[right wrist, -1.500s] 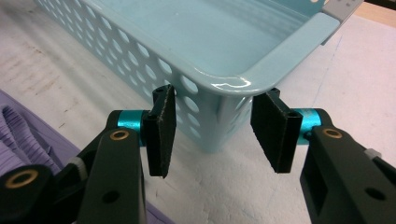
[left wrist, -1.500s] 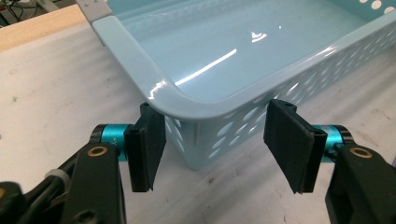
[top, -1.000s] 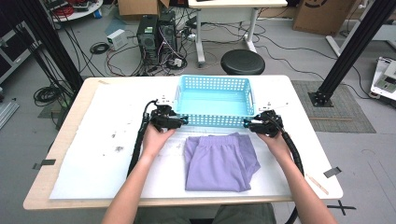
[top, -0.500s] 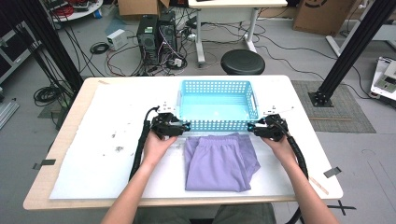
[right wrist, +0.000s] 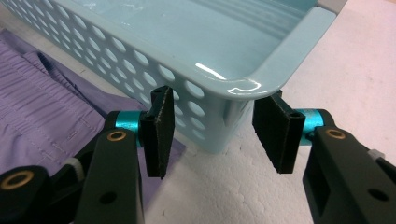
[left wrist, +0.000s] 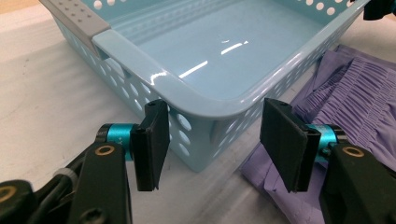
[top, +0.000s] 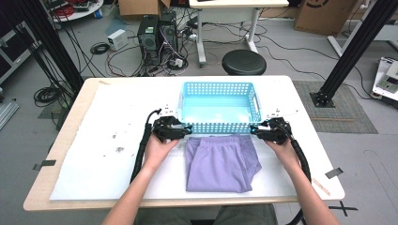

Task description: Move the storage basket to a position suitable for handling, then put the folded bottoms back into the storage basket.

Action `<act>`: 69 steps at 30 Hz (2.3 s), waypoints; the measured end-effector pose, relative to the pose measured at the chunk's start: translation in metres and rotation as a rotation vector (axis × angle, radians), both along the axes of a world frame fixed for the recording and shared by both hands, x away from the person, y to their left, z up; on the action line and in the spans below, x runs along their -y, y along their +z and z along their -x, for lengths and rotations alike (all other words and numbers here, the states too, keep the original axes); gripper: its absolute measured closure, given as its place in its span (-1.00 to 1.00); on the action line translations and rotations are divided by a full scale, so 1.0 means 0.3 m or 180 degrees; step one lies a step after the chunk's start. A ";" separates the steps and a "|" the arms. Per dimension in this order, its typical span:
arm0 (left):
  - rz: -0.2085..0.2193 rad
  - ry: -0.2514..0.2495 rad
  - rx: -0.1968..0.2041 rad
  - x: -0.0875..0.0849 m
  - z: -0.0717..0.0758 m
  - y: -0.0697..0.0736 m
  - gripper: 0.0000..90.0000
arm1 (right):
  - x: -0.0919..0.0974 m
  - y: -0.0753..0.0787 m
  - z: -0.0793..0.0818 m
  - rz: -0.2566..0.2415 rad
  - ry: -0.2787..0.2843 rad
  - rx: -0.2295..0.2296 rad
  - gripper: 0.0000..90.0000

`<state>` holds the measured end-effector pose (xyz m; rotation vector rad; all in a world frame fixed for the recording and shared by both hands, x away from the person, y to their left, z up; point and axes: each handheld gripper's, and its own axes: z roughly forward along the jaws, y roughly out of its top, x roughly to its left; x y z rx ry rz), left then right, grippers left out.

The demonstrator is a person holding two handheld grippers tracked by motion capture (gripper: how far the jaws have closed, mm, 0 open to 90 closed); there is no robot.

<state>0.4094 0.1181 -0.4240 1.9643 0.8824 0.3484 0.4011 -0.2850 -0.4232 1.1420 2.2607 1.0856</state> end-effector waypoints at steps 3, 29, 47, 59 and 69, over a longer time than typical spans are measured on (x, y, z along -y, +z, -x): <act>-0.0005 -0.0004 0.0010 0.000 0.002 -0.001 -0.05 | 0.001 0.000 0.002 0.0008 0.0002 0.0001 0.11; 0.0058 0.0111 0.0123 -0.081 0.050 0.001 -0.23 | 0.022 0.002 0.038 -0.0063 -0.0005 0.0086 -0.12; 0.0104 0.0270 0.0560 -0.246 0.226 -0.006 -0.26 | 0.107 -0.019 0.186 -0.0320 0.0011 0.0484 -0.15; 0.0260 0.0353 0.0564 -0.291 0.233 -0.014 -0.28 | 0.129 -0.011 0.169 -0.0654 -0.0114 0.0683 -0.37; 0.0327 0.0282 0.0516 -0.277 0.232 -0.017 -0.29 | 0.112 0.013 0.165 -0.0662 -0.0103 0.0433 -0.54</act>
